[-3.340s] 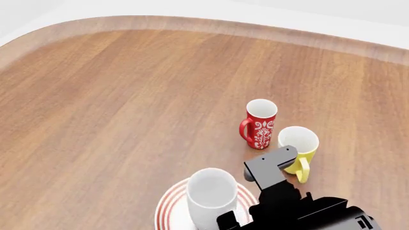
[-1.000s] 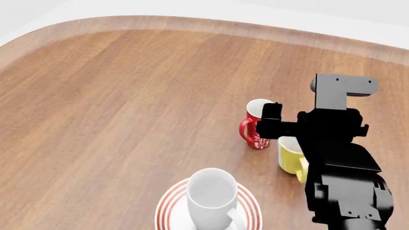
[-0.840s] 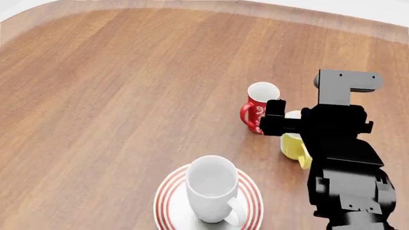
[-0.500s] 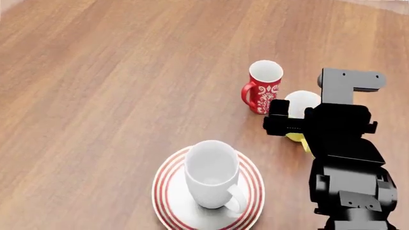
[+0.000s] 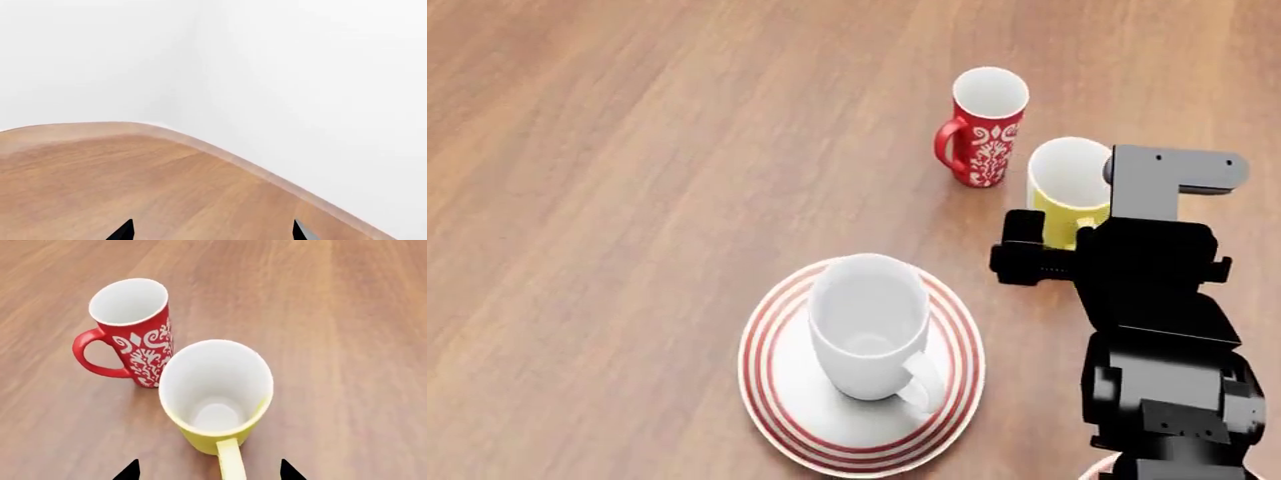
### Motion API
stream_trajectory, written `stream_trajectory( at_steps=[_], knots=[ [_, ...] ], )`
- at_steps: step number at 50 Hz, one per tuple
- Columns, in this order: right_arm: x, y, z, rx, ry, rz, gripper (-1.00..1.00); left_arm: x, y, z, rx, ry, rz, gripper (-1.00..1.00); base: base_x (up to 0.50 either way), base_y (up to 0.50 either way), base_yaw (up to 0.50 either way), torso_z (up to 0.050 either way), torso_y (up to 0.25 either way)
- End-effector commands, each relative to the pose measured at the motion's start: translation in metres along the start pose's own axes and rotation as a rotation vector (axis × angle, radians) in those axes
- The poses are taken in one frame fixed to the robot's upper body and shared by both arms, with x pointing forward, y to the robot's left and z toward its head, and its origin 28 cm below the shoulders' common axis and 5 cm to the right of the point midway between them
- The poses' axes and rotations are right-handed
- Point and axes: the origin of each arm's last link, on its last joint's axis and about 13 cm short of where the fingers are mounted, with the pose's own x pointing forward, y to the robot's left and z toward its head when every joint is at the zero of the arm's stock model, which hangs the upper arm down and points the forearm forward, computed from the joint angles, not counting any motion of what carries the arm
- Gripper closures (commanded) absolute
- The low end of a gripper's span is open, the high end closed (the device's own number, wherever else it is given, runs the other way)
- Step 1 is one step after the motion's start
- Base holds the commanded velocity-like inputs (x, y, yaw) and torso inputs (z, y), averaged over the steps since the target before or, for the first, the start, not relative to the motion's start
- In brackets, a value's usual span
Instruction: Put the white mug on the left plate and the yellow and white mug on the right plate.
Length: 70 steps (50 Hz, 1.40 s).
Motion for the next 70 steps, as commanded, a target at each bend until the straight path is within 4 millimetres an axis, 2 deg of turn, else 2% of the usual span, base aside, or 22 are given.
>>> stream_trajectory(
  at_steps=[1, 9, 39, 50, 63, 70],
  knots=[
    [-0.001, -0.0055, 0.0064, -0.002, -0.015, -0.021, -1.0, 0.0008, -0.0004, -0.0021, 0.003, 0.005, 0.006, -1.0, 0.0, 0.0, 0.0, 0.0, 0.0],
    [-0.0068, -0.0093, 0.0123, -0.007, -0.031, -0.035, -1.0, 0.0012, -0.0003, -0.0021, 0.009, -0.002, 0.007, -1.0, 0.0, 0.0, 0.0, 0.0, 0.0],
    [-0.0061, -0.0092, 0.0052, -0.008, -0.013, -0.035, -1.0, -0.002, 0.0001, 0.001, -0.007, -0.028, -0.03, -1.0, 0.0, 0.0, 0.0, 0.002, -0.097],
    [-0.0082, -0.0054, 0.0115, -0.038, -0.103, 0.004, -1.0, -0.0011, 0.0, 0.001, -0.007, -0.026, -0.024, -1.0, 0.0, 0.0, 0.0, 0.0, 0.0],
    [-0.0083, -0.0053, 0.0122, -0.041, -0.116, -0.001, -1.0, -0.0017, -0.001, 0.0003, 0.007, -0.034, -0.034, -1.0, 0.0, 0.0, 0.0, 0.0, 0.0],
    [-0.0082, -0.0058, 0.0124, -0.038, -0.119, -0.007, -1.0, -0.0018, -0.0007, -0.001, 0.022, -0.037, -0.043, -1.0, 0.0, 0.0, 0.0, 0.003, -0.25]
  ],
)
